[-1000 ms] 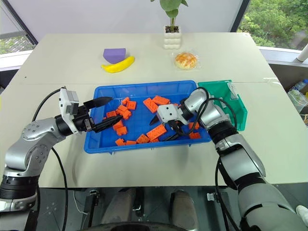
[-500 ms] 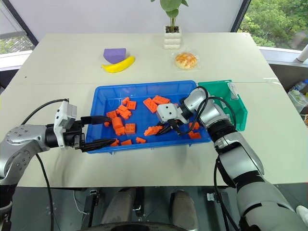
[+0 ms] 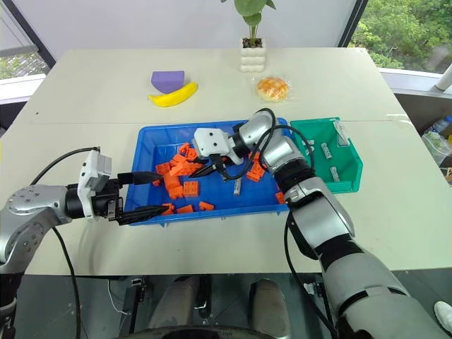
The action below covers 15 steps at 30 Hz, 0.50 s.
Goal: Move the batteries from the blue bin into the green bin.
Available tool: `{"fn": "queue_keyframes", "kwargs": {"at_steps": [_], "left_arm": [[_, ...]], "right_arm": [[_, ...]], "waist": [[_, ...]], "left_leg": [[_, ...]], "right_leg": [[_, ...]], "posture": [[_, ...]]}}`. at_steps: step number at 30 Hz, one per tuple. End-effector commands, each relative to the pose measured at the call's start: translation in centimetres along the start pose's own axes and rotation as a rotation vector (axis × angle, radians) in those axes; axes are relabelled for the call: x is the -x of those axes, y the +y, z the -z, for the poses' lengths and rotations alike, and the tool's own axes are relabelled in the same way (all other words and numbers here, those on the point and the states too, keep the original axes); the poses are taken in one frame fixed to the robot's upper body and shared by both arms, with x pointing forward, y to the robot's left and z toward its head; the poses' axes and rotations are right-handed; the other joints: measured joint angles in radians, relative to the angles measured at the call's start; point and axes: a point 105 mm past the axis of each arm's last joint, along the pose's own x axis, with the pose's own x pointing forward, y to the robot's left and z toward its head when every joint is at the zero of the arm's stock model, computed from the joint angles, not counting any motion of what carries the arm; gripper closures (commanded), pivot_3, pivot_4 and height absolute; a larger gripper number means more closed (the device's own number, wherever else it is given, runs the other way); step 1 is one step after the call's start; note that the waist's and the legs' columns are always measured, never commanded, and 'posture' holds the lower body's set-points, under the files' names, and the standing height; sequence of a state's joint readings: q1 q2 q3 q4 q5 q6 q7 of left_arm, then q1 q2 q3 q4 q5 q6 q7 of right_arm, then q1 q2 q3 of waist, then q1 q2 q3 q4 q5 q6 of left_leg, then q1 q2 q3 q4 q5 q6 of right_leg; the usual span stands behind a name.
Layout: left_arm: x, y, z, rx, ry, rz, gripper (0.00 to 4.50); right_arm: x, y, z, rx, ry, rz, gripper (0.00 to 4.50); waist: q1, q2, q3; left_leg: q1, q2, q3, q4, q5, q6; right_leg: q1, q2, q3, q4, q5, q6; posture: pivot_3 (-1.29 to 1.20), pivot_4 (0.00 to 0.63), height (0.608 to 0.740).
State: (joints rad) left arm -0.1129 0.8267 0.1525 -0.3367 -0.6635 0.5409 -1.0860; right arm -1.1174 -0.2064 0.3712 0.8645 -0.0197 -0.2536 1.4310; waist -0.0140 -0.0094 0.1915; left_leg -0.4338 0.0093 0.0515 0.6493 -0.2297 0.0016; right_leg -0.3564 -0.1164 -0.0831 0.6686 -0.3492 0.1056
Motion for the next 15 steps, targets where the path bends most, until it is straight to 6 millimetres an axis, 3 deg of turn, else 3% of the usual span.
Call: {"fn": "queue_keyframes", "kwargs": {"at_steps": [1, 2, 4, 8, 11, 15], "left_arm": [[0.8, -0.4, -1.3, -0.060, -0.010, -0.016, 0.00], [1.0, -0.5, -1.3, -0.060, -0.008, -0.023, 0.00], [1.3, -0.6, -1.3, -0.059, -0.005, -0.032, 0.00], [1.6, -0.8, -1.3, -0.057, -0.002, -0.042, 0.00], [1.6, -0.9, -1.4, -0.060, -0.005, -0.046, 0.00], [1.4, -0.6, -2.4, -0.079, -0.045, -0.054, 0.00]], "right_arm": [[-0.5, -1.1, -0.2, 0.050, 0.028, 0.043, 4.41], [-0.8, -1.3, 0.0, 0.053, 0.039, 0.052, 4.41], [-1.2, -1.4, 0.1, 0.045, 0.044, 0.060, 3.31], [-1.2, -1.7, 0.4, 0.071, 0.071, 0.073, 1.56], [-0.2, -3.2, -0.2, 0.107, 0.088, 0.155, 0.01], [2.9, -5.2, -1.2, 0.045, 0.079, 0.269, 0.01]], "waist": [[-0.002, 0.000, 0.000], [-0.004, 0.000, 0.000], [-0.007, 0.000, 0.000], [-0.008, 0.000, 0.000], [-0.007, 0.000, 0.000], [-0.004, 0.000, 0.000]], "left_leg": [[0.000, 0.000, 0.000, 0.000, 0.000, 0.000], [0.000, 0.000, 0.000, 0.000, 0.000, 0.000], [0.000, 0.000, 0.000, -0.001, 0.000, 0.000], [0.000, 0.000, 0.000, -0.001, 0.000, 0.000], [0.000, 0.000, 0.000, -0.001, 0.000, 0.000], [0.000, 0.000, 0.000, -0.001, 0.000, 0.000]], "right_leg": [[0.000, 0.000, 0.000, 0.000, 0.000, 0.000], [0.000, 0.000, 0.000, 0.000, 0.000, 0.000], [-0.001, 0.000, 0.001, 0.000, 0.000, 0.000], [-0.001, 0.000, 0.001, 0.001, 0.000, 0.000], [-0.001, 0.000, 0.001, 0.001, 0.000, 0.000], [-0.001, 0.000, 0.001, 0.001, 0.000, 0.000]], "posture": [[0.00, 0.150, 0.739], [0.00, 0.150, 0.739], [0.00, 0.150, 0.739], [0.00, 0.150, 0.739], [0.00, 0.150, 0.739], [0.00, 0.150, 0.739]]}}
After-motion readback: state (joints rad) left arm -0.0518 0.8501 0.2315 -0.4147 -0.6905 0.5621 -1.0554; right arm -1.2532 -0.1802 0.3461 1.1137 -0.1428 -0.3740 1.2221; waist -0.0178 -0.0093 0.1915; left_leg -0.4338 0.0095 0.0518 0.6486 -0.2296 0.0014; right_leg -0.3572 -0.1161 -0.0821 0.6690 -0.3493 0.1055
